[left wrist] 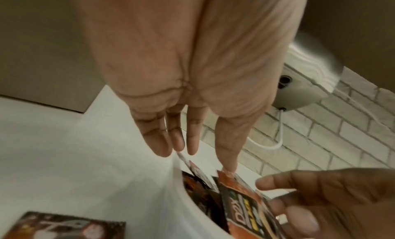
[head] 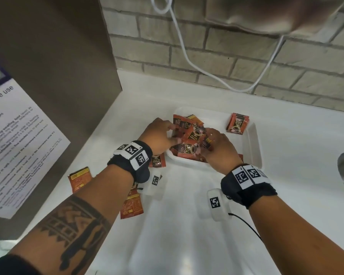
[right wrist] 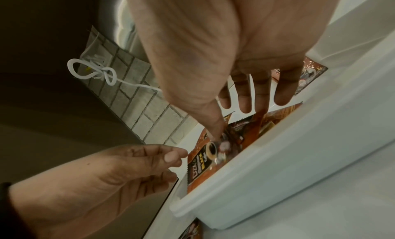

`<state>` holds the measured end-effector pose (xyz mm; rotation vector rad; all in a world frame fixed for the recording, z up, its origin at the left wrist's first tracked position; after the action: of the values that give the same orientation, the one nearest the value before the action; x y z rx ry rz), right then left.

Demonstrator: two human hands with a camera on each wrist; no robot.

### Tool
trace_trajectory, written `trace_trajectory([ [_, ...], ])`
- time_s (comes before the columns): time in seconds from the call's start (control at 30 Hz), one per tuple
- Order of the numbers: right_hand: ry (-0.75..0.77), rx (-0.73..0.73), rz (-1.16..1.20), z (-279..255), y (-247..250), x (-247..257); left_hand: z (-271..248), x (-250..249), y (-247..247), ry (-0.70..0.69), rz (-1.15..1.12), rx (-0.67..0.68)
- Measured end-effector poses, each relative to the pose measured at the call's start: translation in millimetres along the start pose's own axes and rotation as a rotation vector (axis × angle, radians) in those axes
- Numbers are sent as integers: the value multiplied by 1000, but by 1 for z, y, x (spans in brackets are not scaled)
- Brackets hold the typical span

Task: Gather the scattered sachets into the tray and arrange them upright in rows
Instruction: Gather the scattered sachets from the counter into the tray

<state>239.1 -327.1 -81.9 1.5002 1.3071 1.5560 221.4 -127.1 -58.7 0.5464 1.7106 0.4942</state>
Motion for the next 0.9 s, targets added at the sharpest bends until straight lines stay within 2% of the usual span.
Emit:
trace_trajectory([
  [0.1, -22, -10, 4, -2, 4, 0, -4, 20, 24, 39, -18, -75],
  [0.2, -33, -96, 19, -11, 19, 12, -11, 52, 45, 127, 113, -87],
  [0.27, 38, -179, 9, -20, 29, 33, -20, 80, 49, 266, 255, -6],
  [0.37, 270, -265, -63, -35, 33, 82, -36, 110, 45, 392, 388, 153],
  [0.47, 446, -138, -131, -43, 14, 131, -46, 119, 39, 393, 388, 222],
  [0.6, 497, 145, -263, -54, -39, 173, -53, 117, 29, 346, 398, 217],
  [0.7, 419, 353, -440, -62, -83, 174, -51, 120, 36, 312, 326, 170],
  [0.77, 337, 439, -464, -66, -101, 168, -50, 122, 42, 304, 271, 151],
  [0.9, 177, 397, -422, -61, -110, 162, -50, 126, 51, 279, 195, 94],
])
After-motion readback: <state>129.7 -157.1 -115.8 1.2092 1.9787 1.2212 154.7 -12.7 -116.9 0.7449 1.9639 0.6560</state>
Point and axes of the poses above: each hand's wrist, its own z-axis towards the middle knuckle, its own y-axis out of the back of the hand, x = y × z, the point moved 10 cm from there along z, towards the middle knuckle, and after that the axes turned 14 degrees about -z, right-handed, at the moved point
